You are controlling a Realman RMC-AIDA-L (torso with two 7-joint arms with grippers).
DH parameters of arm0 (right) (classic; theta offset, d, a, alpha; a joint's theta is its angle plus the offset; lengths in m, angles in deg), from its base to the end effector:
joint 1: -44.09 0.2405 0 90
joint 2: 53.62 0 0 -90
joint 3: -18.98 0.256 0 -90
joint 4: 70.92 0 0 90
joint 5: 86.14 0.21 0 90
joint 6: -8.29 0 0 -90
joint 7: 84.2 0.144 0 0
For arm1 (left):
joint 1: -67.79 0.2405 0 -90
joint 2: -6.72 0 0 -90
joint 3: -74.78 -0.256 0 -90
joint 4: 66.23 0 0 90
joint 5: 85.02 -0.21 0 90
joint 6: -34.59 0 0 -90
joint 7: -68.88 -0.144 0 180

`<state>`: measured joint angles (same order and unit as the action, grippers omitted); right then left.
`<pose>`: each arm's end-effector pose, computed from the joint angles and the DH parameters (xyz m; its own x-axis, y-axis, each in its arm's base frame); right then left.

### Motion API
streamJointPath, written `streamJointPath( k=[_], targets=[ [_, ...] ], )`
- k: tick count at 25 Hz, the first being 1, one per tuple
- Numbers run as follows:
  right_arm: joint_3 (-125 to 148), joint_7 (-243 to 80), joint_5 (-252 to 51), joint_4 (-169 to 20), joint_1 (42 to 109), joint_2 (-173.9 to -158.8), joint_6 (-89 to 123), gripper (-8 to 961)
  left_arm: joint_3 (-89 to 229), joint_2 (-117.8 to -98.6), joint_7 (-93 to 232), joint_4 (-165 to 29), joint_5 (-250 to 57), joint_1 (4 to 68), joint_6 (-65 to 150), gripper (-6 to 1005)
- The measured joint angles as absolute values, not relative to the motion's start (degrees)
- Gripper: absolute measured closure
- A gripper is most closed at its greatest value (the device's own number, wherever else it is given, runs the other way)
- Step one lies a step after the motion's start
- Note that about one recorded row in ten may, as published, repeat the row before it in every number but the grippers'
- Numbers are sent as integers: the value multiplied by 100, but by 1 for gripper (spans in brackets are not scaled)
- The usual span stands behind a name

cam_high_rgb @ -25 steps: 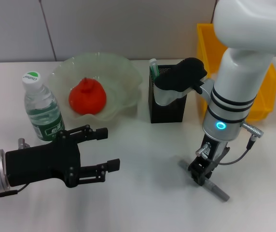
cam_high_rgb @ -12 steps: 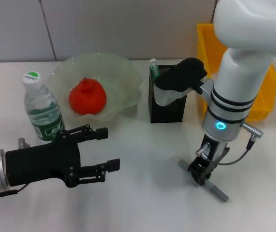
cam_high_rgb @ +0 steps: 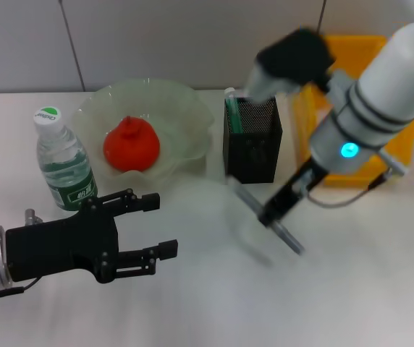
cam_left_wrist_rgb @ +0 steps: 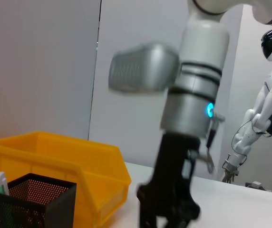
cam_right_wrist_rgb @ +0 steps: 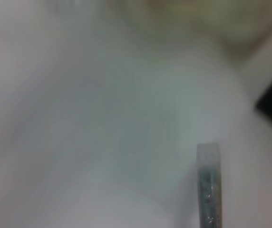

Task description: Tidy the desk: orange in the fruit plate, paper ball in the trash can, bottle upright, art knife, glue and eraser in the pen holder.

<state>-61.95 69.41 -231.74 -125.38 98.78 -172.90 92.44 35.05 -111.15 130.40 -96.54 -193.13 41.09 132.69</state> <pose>0.1235 0.3914 -0.0496 0.6978 -0.6639 0.2691 -0.5672 -0.7415 -0.3585 -0.2681 0.2926 -0.0037 0.7744 0.1492 0.6149 0.2922 -0.9463 -0.1384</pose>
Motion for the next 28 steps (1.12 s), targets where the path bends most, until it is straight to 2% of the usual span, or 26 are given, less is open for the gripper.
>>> streamJointPath(
  k=[9, 11, 16, 20, 28],
  targets=[
    [-4821, 4749, -21597, -13722, 8686, -17278, 9044, 820, 3473, -11129, 13044, -9610, -19318, 4125, 13329, 187],
    [-4338, 3741, -20683, -13675, 8313, -17276, 8793, 820, 3462, -11137, 13051, -9599, -19322, 4130, 13361, 187],
    [-3647, 1863, -19069, -12961, 7866, -17273, 8354, 822, 3461, -11140, 13056, -9593, -19322, 4151, 13396, 188],
    [-3384, 881, -18344, -12262, 7820, -17271, 8122, 822, 3467, -11144, 13058, -9593, -19322, 4155, 13421, 188],
    [-3387, -312, -17607, -10942, 8144, -17273, 7334, 822, 3452, -11149, 13013, -9593, -19322, 4140, 13573, 189]
  ],
)
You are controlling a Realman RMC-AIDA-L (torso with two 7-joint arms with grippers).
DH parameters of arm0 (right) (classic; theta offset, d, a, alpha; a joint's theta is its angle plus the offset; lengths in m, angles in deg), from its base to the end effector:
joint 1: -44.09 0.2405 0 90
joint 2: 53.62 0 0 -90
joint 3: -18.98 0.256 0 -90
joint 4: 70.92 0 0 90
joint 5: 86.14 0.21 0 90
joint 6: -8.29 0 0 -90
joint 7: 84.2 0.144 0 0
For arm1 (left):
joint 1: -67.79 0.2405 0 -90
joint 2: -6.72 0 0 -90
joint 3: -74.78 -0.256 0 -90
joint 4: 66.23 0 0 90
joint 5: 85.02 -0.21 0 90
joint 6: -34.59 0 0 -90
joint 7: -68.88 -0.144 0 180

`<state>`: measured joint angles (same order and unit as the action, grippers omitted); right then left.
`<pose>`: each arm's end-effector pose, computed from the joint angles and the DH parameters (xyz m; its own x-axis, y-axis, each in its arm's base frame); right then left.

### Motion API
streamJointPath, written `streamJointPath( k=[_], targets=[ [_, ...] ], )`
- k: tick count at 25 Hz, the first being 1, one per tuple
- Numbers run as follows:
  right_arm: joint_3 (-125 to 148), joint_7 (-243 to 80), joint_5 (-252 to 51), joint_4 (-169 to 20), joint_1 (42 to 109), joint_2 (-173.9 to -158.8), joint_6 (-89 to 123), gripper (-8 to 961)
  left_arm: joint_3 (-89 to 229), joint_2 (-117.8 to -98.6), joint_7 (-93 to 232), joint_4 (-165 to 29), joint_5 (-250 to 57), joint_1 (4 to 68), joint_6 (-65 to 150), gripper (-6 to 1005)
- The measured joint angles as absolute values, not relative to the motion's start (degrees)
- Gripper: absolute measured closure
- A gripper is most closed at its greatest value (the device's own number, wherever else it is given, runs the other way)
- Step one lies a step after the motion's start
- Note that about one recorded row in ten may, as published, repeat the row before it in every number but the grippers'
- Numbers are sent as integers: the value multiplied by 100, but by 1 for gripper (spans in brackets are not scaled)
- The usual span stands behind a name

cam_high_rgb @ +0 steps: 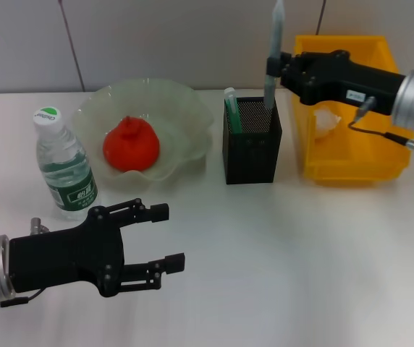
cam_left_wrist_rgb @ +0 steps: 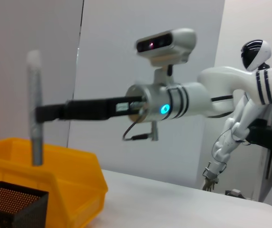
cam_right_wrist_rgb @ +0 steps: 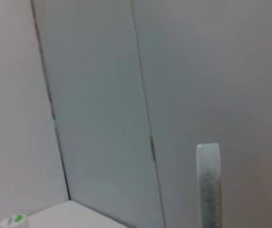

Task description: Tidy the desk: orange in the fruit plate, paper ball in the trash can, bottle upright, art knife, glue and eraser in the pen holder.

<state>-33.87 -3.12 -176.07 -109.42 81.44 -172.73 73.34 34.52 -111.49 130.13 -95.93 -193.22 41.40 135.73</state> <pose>0.1946 0.4168 0.0110 0.7183 -0.1881 -0.6698 -0.5317 -0.7694 -0.3541 -0.2639 0.2827 -0.0072 0.7559 0.1544 0.6362 0.2690 -0.9592 -0.0868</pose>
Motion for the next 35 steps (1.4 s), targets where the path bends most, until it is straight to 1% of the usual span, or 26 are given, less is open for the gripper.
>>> streamJointPath(
  k=[8, 15, 20, 27, 31, 33, 35],
  targets=[
    [-3491, -349, -17646, -10272, 8486, -17271, 6611, 821, 3433, -11149, 12935, -9593, -19358, 4154, 13601, 189],
    [-3541, -332, -17646, -10177, 8488, -17277, 6528, 822, 3374, -11156, 12910, -9593, -19370, 4164, 13608, 189],
    [-3551, -347, -17646, -10134, 8478, -17282, 6514, 766, 3361, -11158, 12909, -9593, -19374, 4184, 13612, 189],
    [-3509, -515, -17546, -10154, 8393, -17302, 6542, 478, 3321, -11141, 12908, -9593, -19374, 4192, 13620, 189],
    [-3480, -883, -16716, -10192, 8187, -17307, 6766, 296, 3318, -11140, 12920, -9593, -19354, 4205, 13623, 189],
    [-3472, -1369, -15619, -10127, 7952, -17285, 7437, 268, 3345, -11130, 12958, -9593, -19340, 4239, 13652, 189],
    [-3471, -1455, -15323, -10100, 7873, -17276, 7773, 241, 3351, -11123, 12965, -9593, -19338, 4247, 13682, 189]
  ],
)
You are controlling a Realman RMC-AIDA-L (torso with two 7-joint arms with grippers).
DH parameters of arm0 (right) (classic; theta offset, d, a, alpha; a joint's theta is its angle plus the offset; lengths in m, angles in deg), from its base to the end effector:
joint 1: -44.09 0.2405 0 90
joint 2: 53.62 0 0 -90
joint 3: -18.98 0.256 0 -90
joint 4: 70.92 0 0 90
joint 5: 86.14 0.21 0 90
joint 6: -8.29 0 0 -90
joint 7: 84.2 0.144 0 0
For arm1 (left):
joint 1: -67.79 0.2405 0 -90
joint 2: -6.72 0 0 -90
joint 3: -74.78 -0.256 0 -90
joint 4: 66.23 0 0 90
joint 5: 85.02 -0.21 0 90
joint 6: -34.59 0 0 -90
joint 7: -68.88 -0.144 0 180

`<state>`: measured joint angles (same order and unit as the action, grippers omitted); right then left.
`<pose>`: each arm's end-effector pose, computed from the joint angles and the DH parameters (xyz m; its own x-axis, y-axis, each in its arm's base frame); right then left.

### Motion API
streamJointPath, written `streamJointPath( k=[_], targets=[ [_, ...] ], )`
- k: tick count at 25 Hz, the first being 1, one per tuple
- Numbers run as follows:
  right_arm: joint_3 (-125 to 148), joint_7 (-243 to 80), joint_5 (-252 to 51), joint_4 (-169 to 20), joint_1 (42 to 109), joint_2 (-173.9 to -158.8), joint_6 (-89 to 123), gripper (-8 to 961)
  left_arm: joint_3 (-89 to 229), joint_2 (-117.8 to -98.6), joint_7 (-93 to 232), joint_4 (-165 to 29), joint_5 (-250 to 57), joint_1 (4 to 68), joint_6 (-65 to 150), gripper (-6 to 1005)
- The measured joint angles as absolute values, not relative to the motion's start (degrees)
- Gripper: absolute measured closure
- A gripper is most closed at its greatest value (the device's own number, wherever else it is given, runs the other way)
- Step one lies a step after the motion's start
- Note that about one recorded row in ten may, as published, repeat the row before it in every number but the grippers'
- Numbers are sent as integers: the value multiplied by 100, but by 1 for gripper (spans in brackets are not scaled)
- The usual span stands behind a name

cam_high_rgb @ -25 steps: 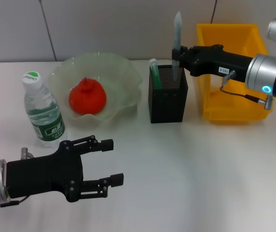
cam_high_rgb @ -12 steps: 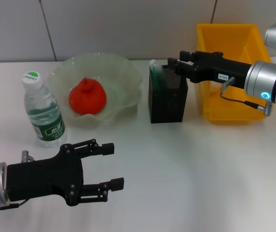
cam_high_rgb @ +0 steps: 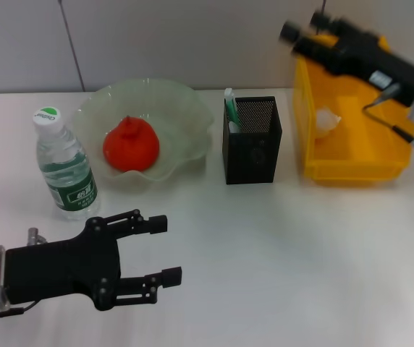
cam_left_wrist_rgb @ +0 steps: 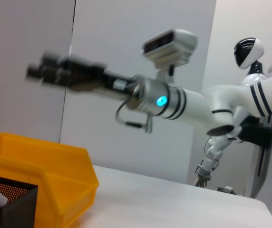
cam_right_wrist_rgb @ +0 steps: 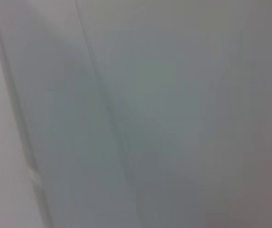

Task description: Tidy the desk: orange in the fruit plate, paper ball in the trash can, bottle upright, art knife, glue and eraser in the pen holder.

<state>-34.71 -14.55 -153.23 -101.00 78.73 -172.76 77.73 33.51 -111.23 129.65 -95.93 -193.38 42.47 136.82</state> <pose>0.2063 0.4043 0.0225 0.5022 -0.0837 -0.8607 -0.6321 -0.7148 -0.2993 -0.2680 0.2747 -0.0072 0.7592 0.1608 0.6307 0.2615 -0.9627 -0.0693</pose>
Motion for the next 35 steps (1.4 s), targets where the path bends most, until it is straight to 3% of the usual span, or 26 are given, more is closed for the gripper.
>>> streamJointPath(
  k=[4, 8, 19, 35],
  targets=[
    [-3562, -1113, -15410, -10047, 7528, -17122, 9982, 185, 3374, -11064, 12982, -9623, -19334, 4263, 13835, 189],
    [-3569, -1004, -16264, -10036, 7360, -17066, 10845, 144, 3349, -10964, 13076, -9607, -19353, 4221, 13915, 189],
    [-3530, -1487, -18484, -9986, 6998, -17154, 10588, 144, 3294, -10942, 13046, -9595, -19866, 4139, 13665, 189],
    [-3551, -1890, -18836, -9748, 7049, -17199, 10275, 144, 3285, -10938, 13074, -9584, -19988, 4187, 13621, 189]
  ],
)
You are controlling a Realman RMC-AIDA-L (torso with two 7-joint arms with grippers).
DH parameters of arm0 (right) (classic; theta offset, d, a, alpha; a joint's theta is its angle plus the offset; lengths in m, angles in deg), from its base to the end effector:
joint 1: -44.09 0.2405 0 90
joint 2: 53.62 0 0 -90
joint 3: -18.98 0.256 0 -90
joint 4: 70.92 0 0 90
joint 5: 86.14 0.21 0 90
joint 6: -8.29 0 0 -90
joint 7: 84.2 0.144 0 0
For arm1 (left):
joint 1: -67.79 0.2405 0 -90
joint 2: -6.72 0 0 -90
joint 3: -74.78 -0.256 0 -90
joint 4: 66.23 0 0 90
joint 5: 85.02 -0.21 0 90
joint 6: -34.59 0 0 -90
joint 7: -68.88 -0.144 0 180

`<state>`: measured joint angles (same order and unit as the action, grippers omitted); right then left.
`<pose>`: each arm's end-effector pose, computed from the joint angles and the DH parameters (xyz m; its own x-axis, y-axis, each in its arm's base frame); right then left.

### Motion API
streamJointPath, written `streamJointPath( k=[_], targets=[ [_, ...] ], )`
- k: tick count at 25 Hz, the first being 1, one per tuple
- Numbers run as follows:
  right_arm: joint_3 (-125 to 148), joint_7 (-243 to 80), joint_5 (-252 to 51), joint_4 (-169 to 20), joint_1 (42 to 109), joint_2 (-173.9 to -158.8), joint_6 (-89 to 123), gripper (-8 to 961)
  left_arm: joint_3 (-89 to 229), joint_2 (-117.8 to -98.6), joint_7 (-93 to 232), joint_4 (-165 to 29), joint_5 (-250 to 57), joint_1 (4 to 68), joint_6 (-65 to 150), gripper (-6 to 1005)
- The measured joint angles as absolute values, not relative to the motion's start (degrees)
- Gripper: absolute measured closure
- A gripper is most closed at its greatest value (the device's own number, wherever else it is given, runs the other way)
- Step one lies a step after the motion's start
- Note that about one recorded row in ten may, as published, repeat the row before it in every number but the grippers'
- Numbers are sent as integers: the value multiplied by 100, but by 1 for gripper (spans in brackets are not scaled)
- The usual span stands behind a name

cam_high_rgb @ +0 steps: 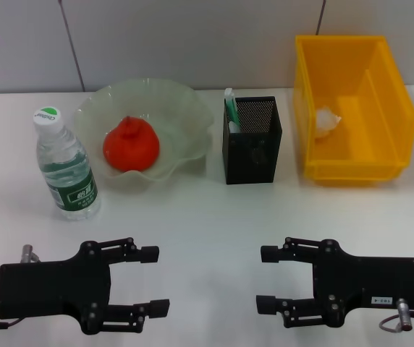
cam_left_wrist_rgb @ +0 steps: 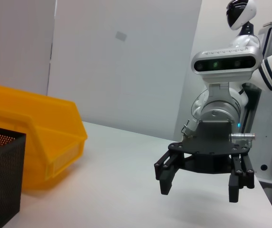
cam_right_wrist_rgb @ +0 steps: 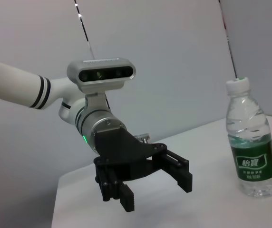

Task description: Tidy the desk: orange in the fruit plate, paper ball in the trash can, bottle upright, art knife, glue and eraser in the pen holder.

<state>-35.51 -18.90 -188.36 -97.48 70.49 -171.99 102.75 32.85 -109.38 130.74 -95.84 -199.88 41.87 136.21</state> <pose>0.2607 0.2765 -0.0411 0.7766 -0.2767 -0.5660 -0.3178 -0.9478 0.0273 -0.2822 0.2711 -0.0057 0.8262 0.2068 0.5240 0.2553 -0.9666 -0.0210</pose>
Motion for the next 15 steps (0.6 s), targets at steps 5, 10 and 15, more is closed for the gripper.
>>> streamJointPath(
  k=[5, 10, 15],
  targets=[
    [-3530, -1892, -18844, -9746, 7035, -17223, 10256, 144, 3285, -10926, 13067, -9584, -20087, 4173, 13620, 189],
    [-3531, -1894, -18849, -9749, 7033, -17237, 10232, 144, 3285, -10934, 13079, -9584, -20127, 4149, 13609, 189],
    [-3549, -1896, -18852, -9753, 7049, -17236, 10215, 144, 3285, -10941, 13092, -9585, -20130, 4146, 13610, 189]
  ],
)
